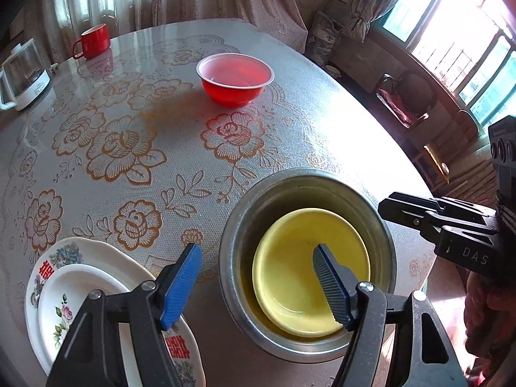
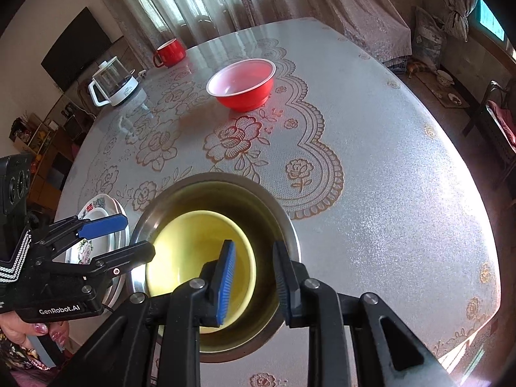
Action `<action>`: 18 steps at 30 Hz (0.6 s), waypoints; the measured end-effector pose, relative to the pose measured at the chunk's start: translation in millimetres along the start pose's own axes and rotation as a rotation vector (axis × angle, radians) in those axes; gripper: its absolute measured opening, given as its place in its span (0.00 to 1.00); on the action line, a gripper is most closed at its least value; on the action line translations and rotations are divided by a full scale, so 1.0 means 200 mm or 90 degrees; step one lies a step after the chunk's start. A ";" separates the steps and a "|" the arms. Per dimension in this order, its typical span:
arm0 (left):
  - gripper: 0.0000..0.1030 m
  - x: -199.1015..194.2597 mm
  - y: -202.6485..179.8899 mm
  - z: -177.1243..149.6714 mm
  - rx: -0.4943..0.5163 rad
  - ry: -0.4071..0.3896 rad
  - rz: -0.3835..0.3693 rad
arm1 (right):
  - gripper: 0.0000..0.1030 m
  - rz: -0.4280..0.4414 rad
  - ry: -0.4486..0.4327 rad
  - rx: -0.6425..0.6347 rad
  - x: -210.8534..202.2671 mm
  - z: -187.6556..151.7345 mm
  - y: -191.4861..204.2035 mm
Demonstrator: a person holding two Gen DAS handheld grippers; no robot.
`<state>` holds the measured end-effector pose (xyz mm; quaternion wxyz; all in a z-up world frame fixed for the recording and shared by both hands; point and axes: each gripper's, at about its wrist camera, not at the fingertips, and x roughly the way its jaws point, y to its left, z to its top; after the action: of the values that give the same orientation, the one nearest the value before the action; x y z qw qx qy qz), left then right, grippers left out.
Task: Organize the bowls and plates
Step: 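Move the right tool to the red bowl and grasp its rim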
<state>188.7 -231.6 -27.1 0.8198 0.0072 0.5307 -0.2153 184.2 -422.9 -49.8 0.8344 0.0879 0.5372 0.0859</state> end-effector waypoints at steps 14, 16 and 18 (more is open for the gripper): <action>0.77 0.04 0.19 0.38 -0.123 -0.036 0.058 | 0.30 0.012 -0.036 -0.005 0.00 0.48 -0.22; 0.78 0.06 0.20 0.42 -0.134 -0.040 0.071 | 0.30 0.023 -0.037 -0.002 0.03 0.57 -0.24; 0.78 0.09 0.22 0.47 -0.146 -0.040 0.083 | 0.30 0.030 -0.032 -0.006 0.07 0.65 -0.24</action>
<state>292.3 -220.1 -11.9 0.8435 -0.0587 0.5245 -0.0997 310.2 -472.6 -20.7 0.8459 0.0990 0.5133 0.1055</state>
